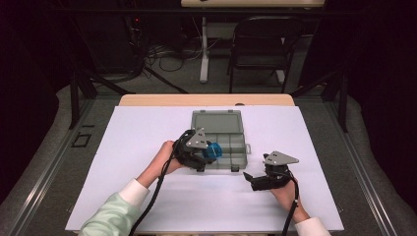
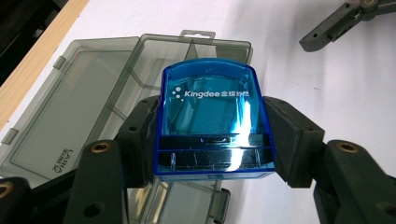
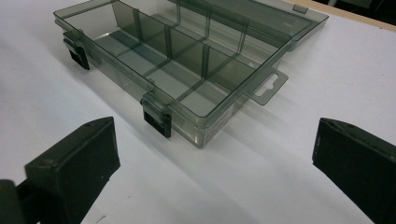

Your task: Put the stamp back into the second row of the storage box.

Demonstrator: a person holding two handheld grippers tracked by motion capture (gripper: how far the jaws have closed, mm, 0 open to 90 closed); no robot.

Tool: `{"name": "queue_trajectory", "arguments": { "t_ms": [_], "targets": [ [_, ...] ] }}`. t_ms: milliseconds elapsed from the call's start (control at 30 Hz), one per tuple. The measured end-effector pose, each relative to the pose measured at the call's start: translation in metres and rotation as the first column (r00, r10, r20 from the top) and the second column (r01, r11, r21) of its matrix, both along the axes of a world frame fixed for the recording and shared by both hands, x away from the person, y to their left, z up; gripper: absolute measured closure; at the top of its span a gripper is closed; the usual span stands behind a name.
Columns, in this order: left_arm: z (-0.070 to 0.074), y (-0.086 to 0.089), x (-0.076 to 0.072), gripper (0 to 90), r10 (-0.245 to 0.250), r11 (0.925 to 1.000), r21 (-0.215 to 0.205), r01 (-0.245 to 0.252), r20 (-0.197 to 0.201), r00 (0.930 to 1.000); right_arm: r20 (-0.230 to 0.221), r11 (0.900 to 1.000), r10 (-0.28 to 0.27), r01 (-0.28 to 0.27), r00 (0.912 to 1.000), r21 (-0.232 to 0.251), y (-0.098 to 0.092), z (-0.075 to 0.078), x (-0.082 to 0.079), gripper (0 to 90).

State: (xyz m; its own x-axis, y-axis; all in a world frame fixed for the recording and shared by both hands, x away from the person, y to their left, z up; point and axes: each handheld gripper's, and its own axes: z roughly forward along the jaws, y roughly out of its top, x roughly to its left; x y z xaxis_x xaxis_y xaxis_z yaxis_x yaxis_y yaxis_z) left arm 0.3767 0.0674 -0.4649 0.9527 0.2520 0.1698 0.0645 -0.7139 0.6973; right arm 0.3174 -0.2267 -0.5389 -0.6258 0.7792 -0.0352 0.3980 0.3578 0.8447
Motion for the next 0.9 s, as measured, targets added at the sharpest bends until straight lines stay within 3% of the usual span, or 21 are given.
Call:
{"name": "queue_trajectory", "arguments": {
  "t_ms": [267, 433, 633, 700, 900],
  "targets": [
    [-0.003, -0.005, 0.006, 41.5, -0.035, 0.9993, 0.013, 0.035, 0.018, 0.9992, 0.004, 1.000, 0.002, -0.002, 1.0000, 0.004, 0.000, -0.001, 0.000, 0.0],
    [-0.005, -0.009, 0.011, 41.4, -0.042, 0.9991, 0.007, 0.042, 0.016, 0.9990, 0.004, 1.000, 0.002, -0.002, 1.0000, 0.004, 0.000, -0.001, 0.000, 0.0],
    [-0.008, -0.014, 0.019, 41.5, -0.043, 0.9987, 0.028, 0.043, 0.021, 0.9988, 0.004, 1.000, 0.002, -0.002, 1.0000, 0.003, 0.000, -0.001, 0.000, 0.0],
    [-0.009, -0.015, 0.022, 41.5, -0.066, 0.9977, 0.019, 0.065, 0.021, 0.9976, 0.005, 1.000, 0.003, -0.003, 1.0000, 0.002, 0.000, -0.001, 0.000, 0.0],
    [-0.014, -0.019, 0.026, 41.4, -0.090, 0.9951, 0.043, 0.089, 0.031, 0.9955, 0.003, 1.000, 0.004, -0.004, 1.0000, 0.003, 0.001, -0.001, 0.000, 0.0]
  ]
}}
